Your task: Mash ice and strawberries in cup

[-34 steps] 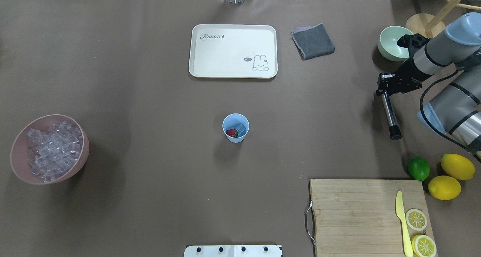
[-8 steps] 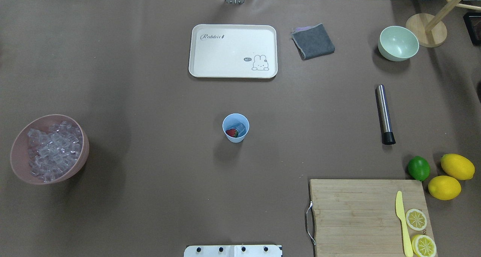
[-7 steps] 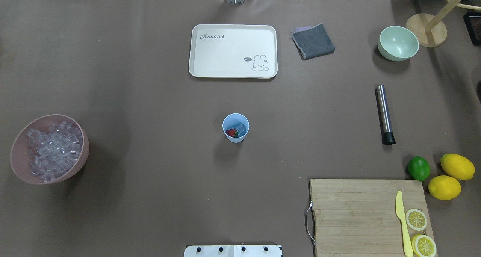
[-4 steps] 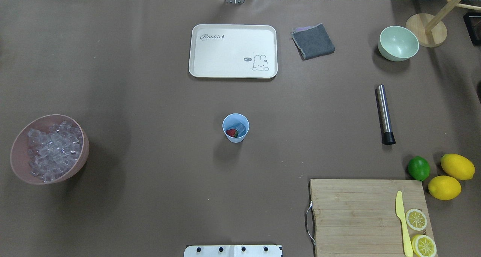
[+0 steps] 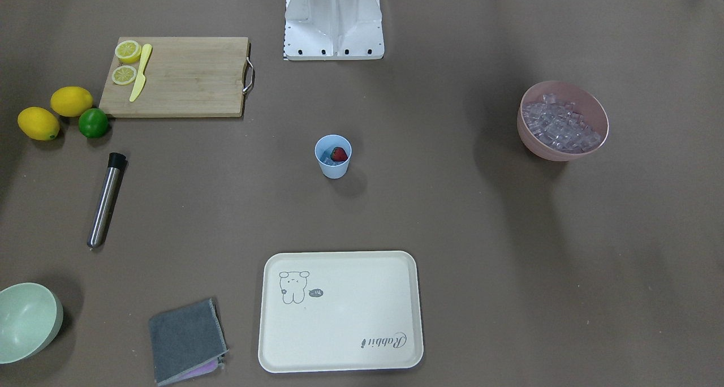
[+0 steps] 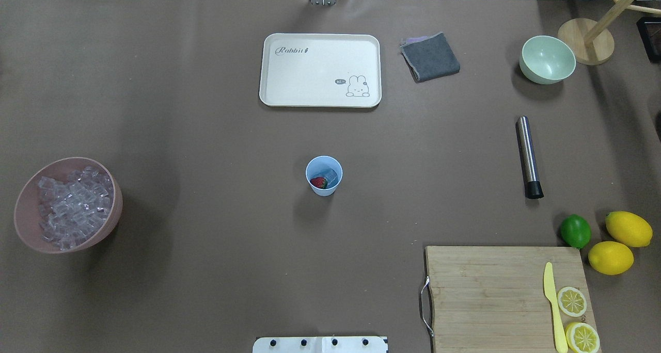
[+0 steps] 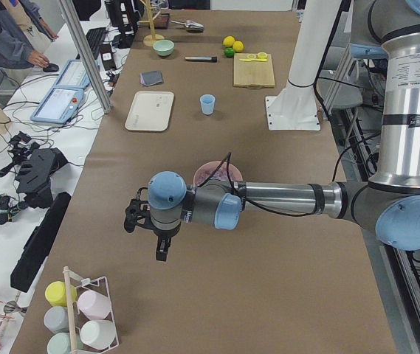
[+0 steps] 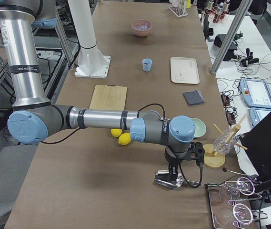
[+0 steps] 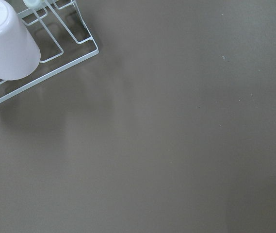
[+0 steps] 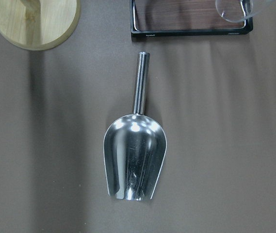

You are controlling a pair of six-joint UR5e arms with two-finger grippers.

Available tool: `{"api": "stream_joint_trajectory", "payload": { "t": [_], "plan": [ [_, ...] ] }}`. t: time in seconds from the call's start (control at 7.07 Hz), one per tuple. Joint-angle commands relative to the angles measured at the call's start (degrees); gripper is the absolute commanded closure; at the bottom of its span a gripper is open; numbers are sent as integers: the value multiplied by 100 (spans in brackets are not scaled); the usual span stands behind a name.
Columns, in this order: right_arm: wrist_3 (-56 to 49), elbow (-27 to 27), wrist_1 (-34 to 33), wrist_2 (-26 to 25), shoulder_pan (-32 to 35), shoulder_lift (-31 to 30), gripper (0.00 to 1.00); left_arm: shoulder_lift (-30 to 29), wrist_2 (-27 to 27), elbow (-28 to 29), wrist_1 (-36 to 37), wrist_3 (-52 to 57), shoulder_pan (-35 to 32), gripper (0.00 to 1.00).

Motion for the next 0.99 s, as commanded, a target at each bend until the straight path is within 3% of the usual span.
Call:
{"api": "stream_joint_trajectory", "payload": {
  "t": [0.0, 0.85],
  "plan": [
    [3, 49, -43, -43, 2, -5, 0, -6, -3, -6, 1, 3, 0, 3],
    [-6, 215, -227, -8, 63, -92, 0, -15, -12, 38, 10, -6, 17, 3]
  ]
}}
